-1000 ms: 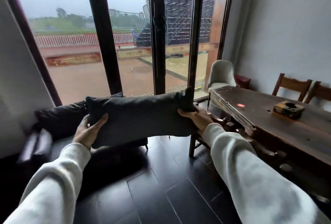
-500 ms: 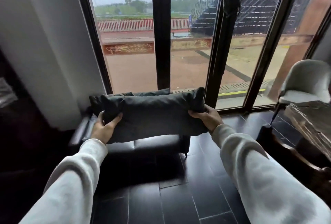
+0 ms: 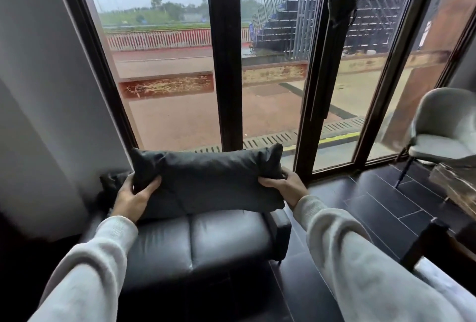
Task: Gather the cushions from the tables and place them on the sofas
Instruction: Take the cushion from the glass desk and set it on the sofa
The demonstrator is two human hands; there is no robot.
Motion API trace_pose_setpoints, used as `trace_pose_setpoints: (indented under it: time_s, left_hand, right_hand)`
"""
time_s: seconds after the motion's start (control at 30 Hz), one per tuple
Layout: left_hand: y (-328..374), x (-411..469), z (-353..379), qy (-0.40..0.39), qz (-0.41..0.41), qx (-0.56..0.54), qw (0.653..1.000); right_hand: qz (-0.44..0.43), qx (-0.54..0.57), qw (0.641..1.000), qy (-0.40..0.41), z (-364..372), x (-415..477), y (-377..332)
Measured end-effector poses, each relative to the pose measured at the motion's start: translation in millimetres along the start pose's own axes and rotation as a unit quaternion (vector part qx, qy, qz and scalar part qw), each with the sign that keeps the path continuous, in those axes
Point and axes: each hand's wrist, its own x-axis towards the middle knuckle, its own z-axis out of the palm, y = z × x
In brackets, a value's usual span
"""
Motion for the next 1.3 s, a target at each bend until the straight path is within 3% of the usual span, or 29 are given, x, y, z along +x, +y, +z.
trace_pose_setpoints:
  time_s: [0.53,0.67,0.83,0.9,1.1,1.3]
  left_hand:
    - [-57,286,133,-0.078,-0.077,-0.02,0.994]
    - [-61,352,159,-0.09,-0.104,0.049,0.989]
    - [-80,422,194,-0.049,-0.109,0.173,0.978]
    - [-92,443,211,-0.073,-0.111,0.173,0.976]
    - [-156,515,287,-0.2,-0.13,0.153,0.959]
    - [-247,539,386,-0.359,-0.161,0.162,0.905]
  right_hand:
    - [0.053,0.028,0.997,0.049,19,295,86]
    - [0.067,0.022,0.996,0.058,20,360,107]
    - [0.109,0.033,0.989,0.096,25,407,146]
    - [0.135,0.045,0.983,0.117,27,416,165]
    - [0.244,0.089,0.936,0.237,29,410,219]
    - [0.336,0.125,0.841,0.405,51,368,316]
